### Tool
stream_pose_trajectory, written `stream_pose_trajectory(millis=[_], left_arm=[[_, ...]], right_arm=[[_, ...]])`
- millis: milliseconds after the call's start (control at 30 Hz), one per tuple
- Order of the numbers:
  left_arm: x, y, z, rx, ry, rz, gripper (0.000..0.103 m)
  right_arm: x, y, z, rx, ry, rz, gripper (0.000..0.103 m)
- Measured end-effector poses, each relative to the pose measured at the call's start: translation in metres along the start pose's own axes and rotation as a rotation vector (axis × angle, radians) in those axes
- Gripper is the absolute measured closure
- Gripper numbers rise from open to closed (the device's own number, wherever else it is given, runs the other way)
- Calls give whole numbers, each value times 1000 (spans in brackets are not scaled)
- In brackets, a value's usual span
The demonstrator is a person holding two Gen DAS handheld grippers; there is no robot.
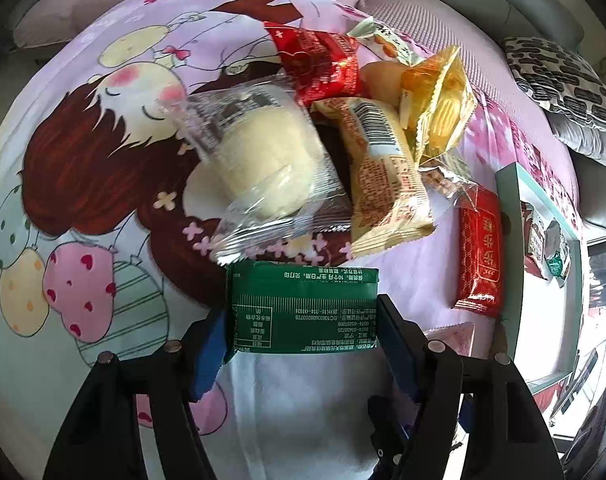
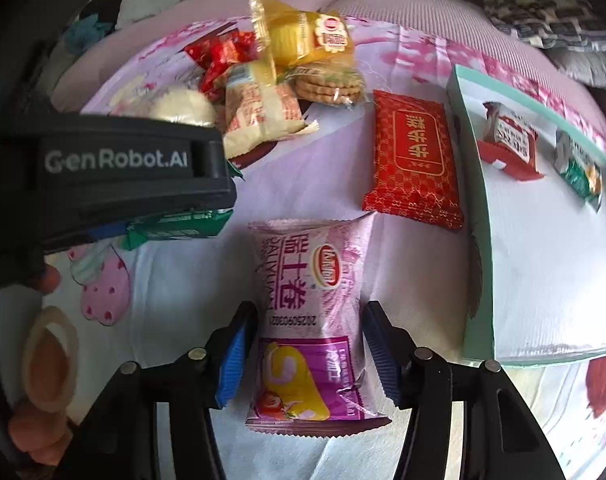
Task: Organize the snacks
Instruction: 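Grasp green pack with left tool while right tool grasps pink Swiss-roll pack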
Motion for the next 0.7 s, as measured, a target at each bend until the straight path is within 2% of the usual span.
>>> stream_pose_trajectory(millis=[267, 400, 500, 600, 700], left_arm=[[12, 8, -8, -18, -15, -6, 32], [17, 12, -2, -22, -12, -7, 32], [21, 11, -2, -25, -9, -11, 32], [18, 12, 1, -34, -3, -12, 32], [20, 12, 3, -47, 0, -14, 32]], right_arm=[[3, 3, 4, -29, 26, -22, 43], [-1, 13, 6, -24, 7, -30, 38], [0, 13, 11, -45, -18, -29, 25], [0, 18, 18, -88, 2, -33, 23], [-1, 19, 19, -74, -10, -47, 24]])
Point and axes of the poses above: each gripper's, at about its wrist camera, not at the fingertips, and x roughly the way its jaws point, z to its left, y to its underside, the point moved 6 cm from there along x, roughly the way its jaws point, and after that the axes turned 8 degrees about -z, right-handed, at the moved point
